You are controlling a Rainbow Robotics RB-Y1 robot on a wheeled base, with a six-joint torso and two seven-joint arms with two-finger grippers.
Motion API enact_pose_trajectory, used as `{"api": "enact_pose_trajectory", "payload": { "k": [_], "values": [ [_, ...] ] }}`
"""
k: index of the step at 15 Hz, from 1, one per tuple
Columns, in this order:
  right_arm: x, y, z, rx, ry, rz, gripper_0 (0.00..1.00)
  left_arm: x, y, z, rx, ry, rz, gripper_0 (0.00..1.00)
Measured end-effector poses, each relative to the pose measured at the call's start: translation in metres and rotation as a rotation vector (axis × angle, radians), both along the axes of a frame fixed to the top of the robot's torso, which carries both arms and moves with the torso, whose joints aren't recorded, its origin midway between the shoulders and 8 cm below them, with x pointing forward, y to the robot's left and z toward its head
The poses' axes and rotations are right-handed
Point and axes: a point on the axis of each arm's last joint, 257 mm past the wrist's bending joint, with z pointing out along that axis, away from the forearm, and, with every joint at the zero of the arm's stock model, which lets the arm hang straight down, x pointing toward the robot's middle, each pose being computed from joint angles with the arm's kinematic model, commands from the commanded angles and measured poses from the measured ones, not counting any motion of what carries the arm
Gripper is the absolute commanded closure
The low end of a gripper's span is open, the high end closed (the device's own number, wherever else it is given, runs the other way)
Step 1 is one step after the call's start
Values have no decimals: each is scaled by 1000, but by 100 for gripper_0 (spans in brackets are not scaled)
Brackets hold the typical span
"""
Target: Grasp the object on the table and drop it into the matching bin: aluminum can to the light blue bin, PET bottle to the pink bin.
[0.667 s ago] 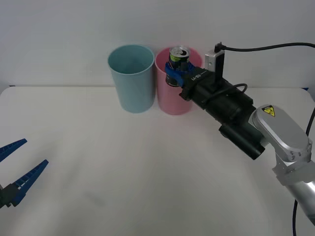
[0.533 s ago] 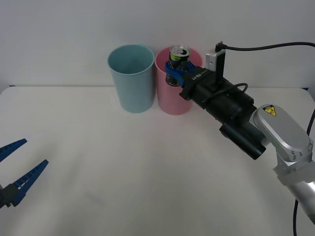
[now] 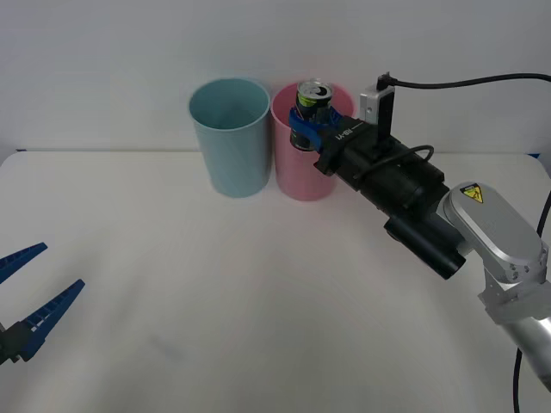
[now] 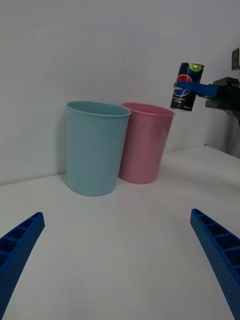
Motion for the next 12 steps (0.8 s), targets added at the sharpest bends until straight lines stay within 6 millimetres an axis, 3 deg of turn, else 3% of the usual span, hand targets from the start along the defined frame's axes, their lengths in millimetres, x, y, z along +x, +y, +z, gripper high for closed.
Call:
{"api": "enact_pose_trajectory", "payload": {
  "k": [3,5,12],
  "values": [
    [0,1,1,-1,-3,2,100,0,0,0,0,0,0,0],
    [1,6,13,0,-22,12,100,0,0,0,0,0,0,0],
    [20,61,47,-44,-47,104,100,0,0,0,0,0,0,0]
  ]
}}
